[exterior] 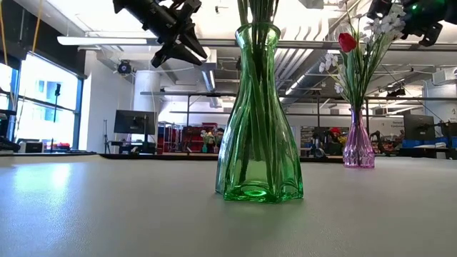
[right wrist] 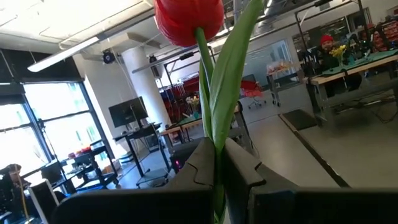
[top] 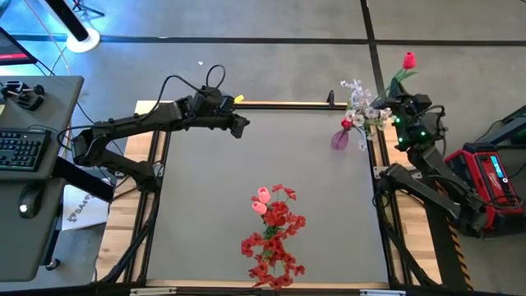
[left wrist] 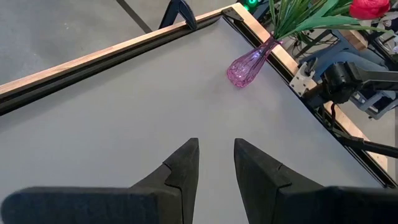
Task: Sort flowers into vase by color
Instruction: Put the red flower into the purple vase
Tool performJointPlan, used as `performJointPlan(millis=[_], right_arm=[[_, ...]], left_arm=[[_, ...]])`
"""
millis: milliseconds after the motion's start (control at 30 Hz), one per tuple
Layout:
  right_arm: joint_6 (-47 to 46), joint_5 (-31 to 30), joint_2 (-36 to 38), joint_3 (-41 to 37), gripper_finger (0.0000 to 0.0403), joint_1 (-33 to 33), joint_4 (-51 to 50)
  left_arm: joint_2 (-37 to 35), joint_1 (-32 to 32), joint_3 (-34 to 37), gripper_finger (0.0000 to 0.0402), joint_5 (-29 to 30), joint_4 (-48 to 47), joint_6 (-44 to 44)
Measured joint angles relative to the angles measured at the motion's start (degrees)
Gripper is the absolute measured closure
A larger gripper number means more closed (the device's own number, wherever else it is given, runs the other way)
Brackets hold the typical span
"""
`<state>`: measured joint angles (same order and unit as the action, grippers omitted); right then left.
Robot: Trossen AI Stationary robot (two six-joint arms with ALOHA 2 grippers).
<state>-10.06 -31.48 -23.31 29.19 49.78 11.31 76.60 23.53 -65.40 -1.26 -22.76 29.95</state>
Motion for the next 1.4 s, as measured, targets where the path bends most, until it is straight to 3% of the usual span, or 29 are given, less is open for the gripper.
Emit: performJointPlan(millis=[467, 667, 1100, 1400], right_arm=[[1.71, 0.33, -4.35, -0.02, 0.0403, 0.01, 3.81], [1.13, 6.02, -4.40, -0.02, 0.0403, 0.02, -1.70], [6.16, 8.51, -4.37, 0.00, 0.0403, 0.02, -5.95], [7.59, 17.93, -4.24, 0.00, 0.0403, 0.00, -11.56]], left_arm=[[0.00, 0.00, 0.00, 0.0312, -0.09, 0.00, 0.92], [0.00, -0.02, 0.00, 0.0312, -0.09, 0.00, 0.42], [0.00, 0.00, 0.00, 0.0312, -0.02, 0.46, -0.16], [0.00, 0.00, 0.00, 0.0312, -0.02, 0.45, -0.15]])
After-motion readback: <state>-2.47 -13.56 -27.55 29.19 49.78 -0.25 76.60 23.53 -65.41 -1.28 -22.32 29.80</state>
